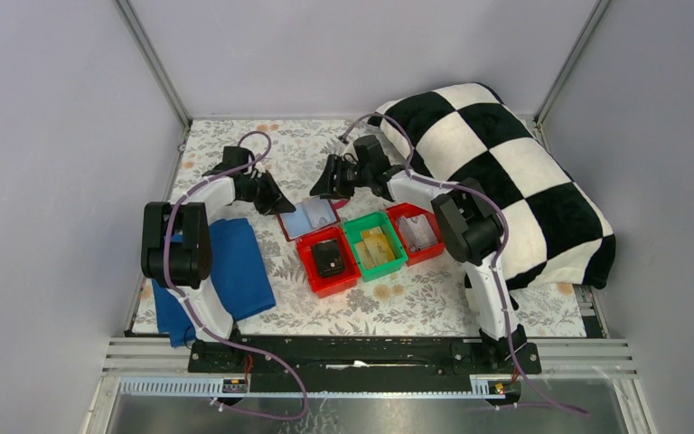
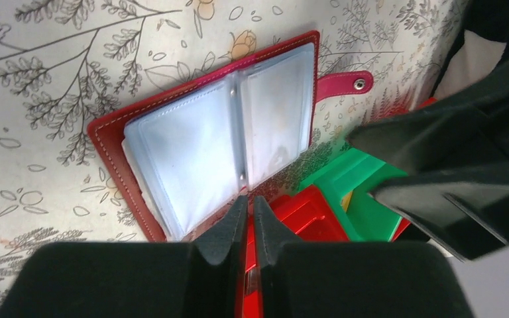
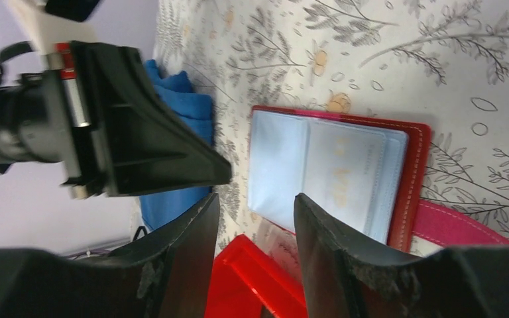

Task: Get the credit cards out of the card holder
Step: Remove the credit card from the card holder.

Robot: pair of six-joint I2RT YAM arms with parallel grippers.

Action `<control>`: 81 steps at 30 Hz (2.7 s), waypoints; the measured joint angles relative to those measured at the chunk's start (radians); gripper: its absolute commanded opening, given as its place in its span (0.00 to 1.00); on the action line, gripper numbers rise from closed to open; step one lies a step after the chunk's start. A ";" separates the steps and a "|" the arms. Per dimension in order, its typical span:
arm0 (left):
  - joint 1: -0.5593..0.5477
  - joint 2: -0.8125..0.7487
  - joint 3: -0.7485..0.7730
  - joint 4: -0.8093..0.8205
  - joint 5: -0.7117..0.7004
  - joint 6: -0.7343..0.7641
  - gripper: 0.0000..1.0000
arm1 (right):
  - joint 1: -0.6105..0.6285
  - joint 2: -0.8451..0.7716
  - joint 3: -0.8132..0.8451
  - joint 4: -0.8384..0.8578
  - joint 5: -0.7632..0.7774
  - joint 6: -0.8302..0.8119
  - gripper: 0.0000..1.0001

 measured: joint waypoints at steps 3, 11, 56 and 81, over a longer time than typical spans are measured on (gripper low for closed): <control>-0.002 -0.016 -0.016 -0.003 -0.031 0.004 0.10 | 0.004 0.043 0.021 -0.034 0.002 -0.013 0.53; 0.002 -0.016 -0.055 -0.019 -0.119 -0.013 0.13 | 0.003 0.074 0.023 -0.106 0.019 -0.047 0.54; 0.022 0.069 -0.072 0.037 -0.080 -0.050 0.11 | 0.009 0.036 -0.106 0.062 0.005 0.032 0.52; 0.016 0.055 -0.052 -0.006 -0.112 -0.032 0.16 | 0.101 0.033 0.011 0.013 -0.022 0.023 0.53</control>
